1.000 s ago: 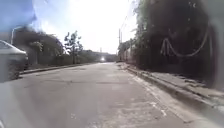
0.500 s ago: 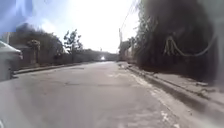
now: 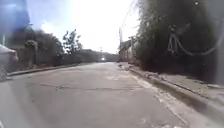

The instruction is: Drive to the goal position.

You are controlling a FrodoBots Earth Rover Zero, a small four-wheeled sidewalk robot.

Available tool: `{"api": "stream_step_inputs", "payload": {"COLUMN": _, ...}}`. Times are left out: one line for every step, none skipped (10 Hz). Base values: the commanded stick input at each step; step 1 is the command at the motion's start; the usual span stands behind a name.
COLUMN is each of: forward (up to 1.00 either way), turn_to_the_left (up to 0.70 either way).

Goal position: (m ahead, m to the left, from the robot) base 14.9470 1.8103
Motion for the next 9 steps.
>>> {"api": "stream_step_inputs", "payload": {"forward": 0.7, "turn_to_the_left": 0.0}}
{"api": "stream_step_inputs", "payload": {"forward": 0.7, "turn_to_the_left": 0.0}}
{"api": "stream_step_inputs", "payload": {"forward": 0.7, "turn_to_the_left": 0.0}}
{"api": "stream_step_inputs", "payload": {"forward": 0.7, "turn_to_the_left": 0.0}}
{"api": "stream_step_inputs", "payload": {"forward": 0.7, "turn_to_the_left": 0.0}}
{"api": "stream_step_inputs", "payload": {"forward": 0.7, "turn_to_the_left": 0.0}}
{"api": "stream_step_inputs", "payload": {"forward": 0.7, "turn_to_the_left": 0.0}}
{"api": "stream_step_inputs", "payload": {"forward": 0.7, "turn_to_the_left": 0.0}}
{"api": "stream_step_inputs", "payload": {"forward": 0.7, "turn_to_the_left": 0.0}}
